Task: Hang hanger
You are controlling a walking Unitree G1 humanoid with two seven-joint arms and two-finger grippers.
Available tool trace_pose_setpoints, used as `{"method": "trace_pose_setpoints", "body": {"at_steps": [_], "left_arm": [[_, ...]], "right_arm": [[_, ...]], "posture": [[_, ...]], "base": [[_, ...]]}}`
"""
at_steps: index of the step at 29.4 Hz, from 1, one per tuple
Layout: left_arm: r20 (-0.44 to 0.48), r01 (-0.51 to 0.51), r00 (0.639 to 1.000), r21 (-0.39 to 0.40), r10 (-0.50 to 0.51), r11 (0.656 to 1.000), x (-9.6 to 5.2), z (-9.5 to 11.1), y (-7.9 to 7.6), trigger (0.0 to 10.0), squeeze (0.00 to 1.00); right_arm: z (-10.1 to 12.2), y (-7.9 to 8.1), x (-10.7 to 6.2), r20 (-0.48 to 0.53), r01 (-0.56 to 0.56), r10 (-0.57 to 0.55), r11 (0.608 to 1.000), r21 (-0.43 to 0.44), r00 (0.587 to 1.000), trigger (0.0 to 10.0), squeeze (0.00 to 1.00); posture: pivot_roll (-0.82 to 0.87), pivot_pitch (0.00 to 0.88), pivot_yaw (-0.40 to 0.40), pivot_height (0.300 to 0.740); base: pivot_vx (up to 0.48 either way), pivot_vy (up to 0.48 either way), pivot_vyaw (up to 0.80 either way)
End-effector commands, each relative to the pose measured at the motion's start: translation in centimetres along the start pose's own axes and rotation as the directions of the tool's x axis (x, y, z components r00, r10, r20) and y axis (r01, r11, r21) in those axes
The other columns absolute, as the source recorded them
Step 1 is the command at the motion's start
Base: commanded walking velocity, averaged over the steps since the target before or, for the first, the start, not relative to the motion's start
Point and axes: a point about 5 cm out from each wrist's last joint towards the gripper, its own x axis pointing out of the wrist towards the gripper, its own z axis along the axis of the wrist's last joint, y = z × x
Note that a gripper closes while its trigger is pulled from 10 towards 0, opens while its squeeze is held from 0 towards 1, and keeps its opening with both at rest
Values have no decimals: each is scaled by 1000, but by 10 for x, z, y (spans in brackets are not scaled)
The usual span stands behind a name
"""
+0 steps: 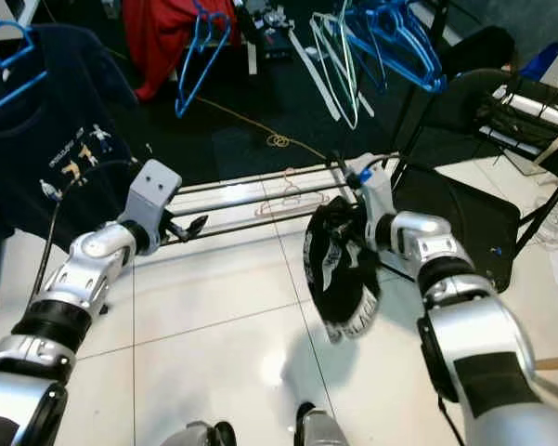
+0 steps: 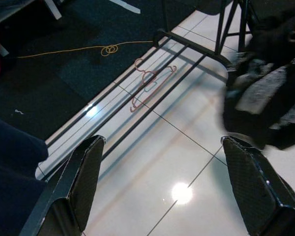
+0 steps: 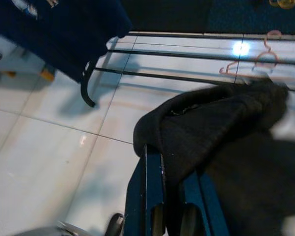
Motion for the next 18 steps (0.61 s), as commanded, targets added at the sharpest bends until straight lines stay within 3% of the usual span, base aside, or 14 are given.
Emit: {"method": "trace_pose_setpoints", "body": {"at_steps": [1, 5, 6, 7, 8, 10, 11, 12, 13, 14, 15, 16, 17, 18], "left_arm": [[-38, 29, 999, -38, -30, 999, -2, -12, -9, 10000, 0], [-41, 36, 998, -43, -38, 998, -2, -13, -10, 10000, 0], [-45, 39, 998, -48, -41, 998, -2, -13, -11, 10000, 0], [-45, 39, 998, -48, -41, 998, -2, -13, -11, 10000, 0], [-47, 39, 998, -51, -41, 998, -2, -14, -11, 10000, 0], [-58, 44, 997, -53, -47, 998, -3, -15, -11, 10000, 0], [-58, 44, 997, -53, -47, 998, -3, -15, -11, 10000, 0], [-64, 47, 997, -52, -50, 998, -4, -16, -11, 10000, 0], [-73, 54, 996, -42, -57, 998, -4, -16, -10, 10000, 0], [-73, 54, 996, -42, -57, 998, -4, -16, -10, 10000, 0], [-78, 59, 995, -34, -62, 998, -5, -17, -10, 10000, 0], [-90, 68, 994, -1, -68, 998, -6, -18, -8, 10000, 0], [-98, 73, 993, 22, -71, 997, -7, -18, -7, 10000, 0], [-103, 74, 992, 41, -69, 996, -8, -18, -5, 10000, 0]], "right_arm": [[-3, -3, -2, 26, 36, -40, 993, 111, 999, 0, 0], [-2, -5, -2, 44, 59, -68, 982, 181, 997, 0, 0], [1, -6, -2, 63, 85, -105, 960, 267, 992, 0, 0], [1, -6, -2, 63, 85, -105, 960, 267, 992, 0, 0], [3, -6, -1, 71, 99, -129, 941, 324, 989, 0, 0], [11, -8, 1, 109, 144, -228, 853, 502, 968, 0, 0], [11, -8, 1, 109, 144, -228, 853, 502, 968, 0, 0], [13, -8, 2, 112, 154, -253, 826, 542, 961, 0, 0], [17, -2, 6, 115, 133, -213, 868, 479, 970, 0, 0], [17, -2, 6, 115, 133, -213, 868, 479, 970, 0, 0], [19, 2, 9, 112, 112, -173, 903, 416, 978, 0, 0], [27, 18, 16, 113, -47, 39, 996, 70, 993, 0, 0], [28, 34, 20, 32, -205, 213, 963, -173, 976, 0, 0], [22, 52, 18, -172, -455, 427, 757, -469, 888, 0, 0]], "posture": [[-100, 231, -59, 740], [-100, 231, -59, 740], [-99, 231, -59, 740], [-99, 231, -59, 740], [-99, 231, -59, 740], [-98, 230, -59, 740], [-98, 230, -59, 740], [-98, 230, -59, 740], [-85, 223, -58, 740], [-85, 223, -58, 740], [-85, 223, -58, 740], [-81, 222, -59, 740], [-81, 222, -59, 740], [-70, 215, -66, 740]], "base": [[0, 0, 0], [0, 0, 0], [0, 0, 0], [0, 0, 0], [0, 0, 0], [0, 0, 0], [0, 0, 0], [0, 0, 0], [0, 0, 0], [0, 0, 0], [0, 0, 0], [0, 0, 0], [0, 0, 0], [0, 0, 0]]}}
